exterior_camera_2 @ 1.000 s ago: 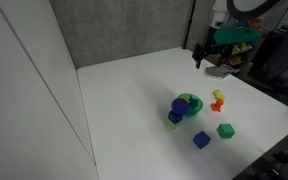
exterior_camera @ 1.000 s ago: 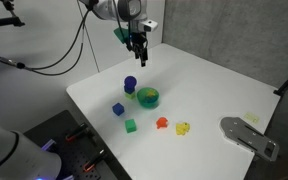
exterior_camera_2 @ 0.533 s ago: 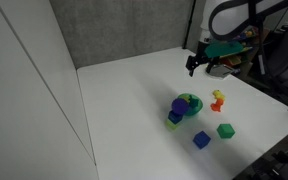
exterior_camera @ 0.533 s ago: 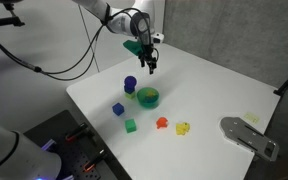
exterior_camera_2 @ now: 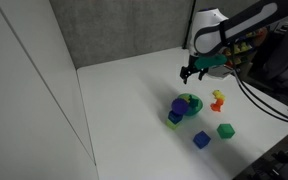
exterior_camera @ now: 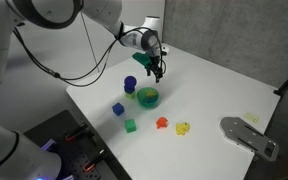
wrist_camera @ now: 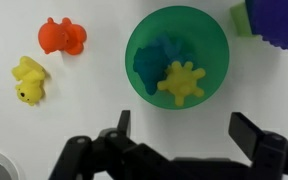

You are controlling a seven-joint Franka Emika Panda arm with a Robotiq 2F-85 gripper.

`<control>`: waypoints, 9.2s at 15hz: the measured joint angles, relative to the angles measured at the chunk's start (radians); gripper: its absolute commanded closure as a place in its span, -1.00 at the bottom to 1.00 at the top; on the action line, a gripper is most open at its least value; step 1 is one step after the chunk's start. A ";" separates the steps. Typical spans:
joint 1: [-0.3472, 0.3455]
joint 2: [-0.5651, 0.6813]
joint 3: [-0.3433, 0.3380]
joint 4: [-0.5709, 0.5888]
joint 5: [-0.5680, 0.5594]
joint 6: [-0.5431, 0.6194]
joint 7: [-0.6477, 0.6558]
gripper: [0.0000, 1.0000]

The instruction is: Pick up the yellow toy from the green bowl and put it on the table

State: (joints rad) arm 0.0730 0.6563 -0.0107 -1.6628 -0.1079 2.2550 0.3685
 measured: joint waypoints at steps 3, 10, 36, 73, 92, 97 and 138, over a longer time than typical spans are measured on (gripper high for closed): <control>0.010 0.092 -0.002 0.070 0.000 0.000 -0.013 -1.00; 0.037 0.269 -0.014 0.205 0.000 -0.003 -0.040 -1.00; 0.044 0.337 -0.020 0.381 0.000 -0.146 -0.066 -1.00; 0.069 0.177 -0.072 0.296 0.000 -0.222 -0.053 0.91; -0.090 -0.149 -0.250 -0.067 -0.119 -0.182 -0.040 0.92; -0.114 -0.187 -0.256 -0.223 -0.158 -0.085 -0.040 0.92; -0.051 -0.900 -0.001 -0.338 0.037 -0.582 -0.239 -1.00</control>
State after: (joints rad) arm 0.0215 -0.2433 -0.0113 -2.0006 -0.0708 1.6727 0.1291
